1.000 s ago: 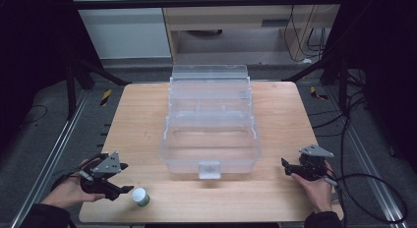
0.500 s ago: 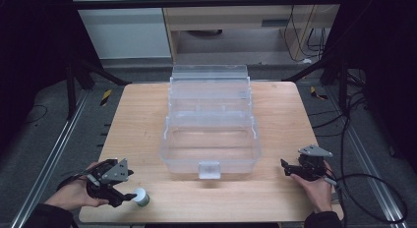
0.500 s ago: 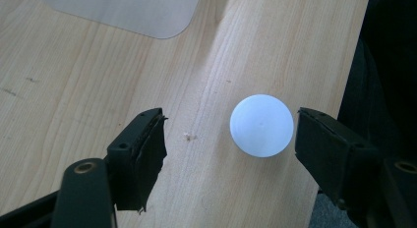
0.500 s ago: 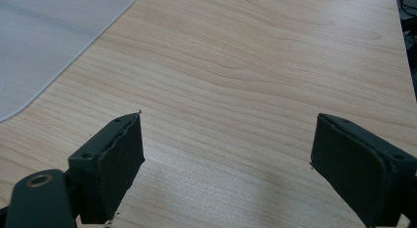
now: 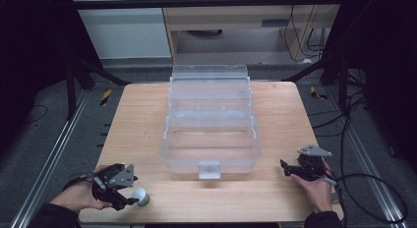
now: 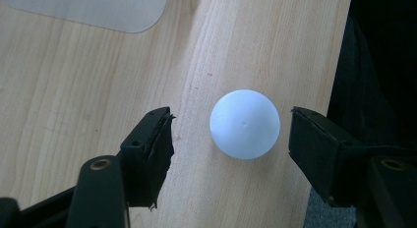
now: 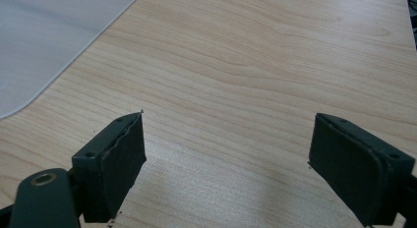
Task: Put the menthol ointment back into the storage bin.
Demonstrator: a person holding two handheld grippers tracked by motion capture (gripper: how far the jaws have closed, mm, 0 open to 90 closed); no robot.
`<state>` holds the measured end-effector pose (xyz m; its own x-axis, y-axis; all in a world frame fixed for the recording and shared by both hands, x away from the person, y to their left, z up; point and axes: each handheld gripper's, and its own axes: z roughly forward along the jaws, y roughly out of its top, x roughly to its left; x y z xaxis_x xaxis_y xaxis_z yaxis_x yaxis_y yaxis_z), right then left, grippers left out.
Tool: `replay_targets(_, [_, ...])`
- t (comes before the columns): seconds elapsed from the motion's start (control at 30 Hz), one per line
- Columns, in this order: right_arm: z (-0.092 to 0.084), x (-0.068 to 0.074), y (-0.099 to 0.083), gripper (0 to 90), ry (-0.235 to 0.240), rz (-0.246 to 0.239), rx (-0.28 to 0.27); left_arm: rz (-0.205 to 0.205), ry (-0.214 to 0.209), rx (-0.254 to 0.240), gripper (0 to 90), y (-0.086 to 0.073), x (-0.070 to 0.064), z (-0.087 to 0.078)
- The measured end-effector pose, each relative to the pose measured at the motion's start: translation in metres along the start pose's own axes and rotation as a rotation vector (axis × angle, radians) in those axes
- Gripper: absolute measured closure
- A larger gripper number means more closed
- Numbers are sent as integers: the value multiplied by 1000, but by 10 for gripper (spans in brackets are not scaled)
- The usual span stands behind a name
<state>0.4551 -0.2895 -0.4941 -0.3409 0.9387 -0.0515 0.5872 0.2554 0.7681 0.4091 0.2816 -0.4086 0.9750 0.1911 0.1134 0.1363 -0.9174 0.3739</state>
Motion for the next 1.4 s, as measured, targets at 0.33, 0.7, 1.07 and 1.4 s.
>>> replay_targets(0.33, [2,1,0,146,6,-6,14,26,-29,57,381,4,-1,10])
replay_targets(0.7, [3,1,0,150,13,-10,23,52,-46,112,436,11,1,22])
replay_targets(1.07, [3,2,0,150,19,-10,27,50,-78,150,493,17,3,29])
replay_targets(1.4, [3,2,0,150,25,-12,29,43,-89,172,499,20,6,30])
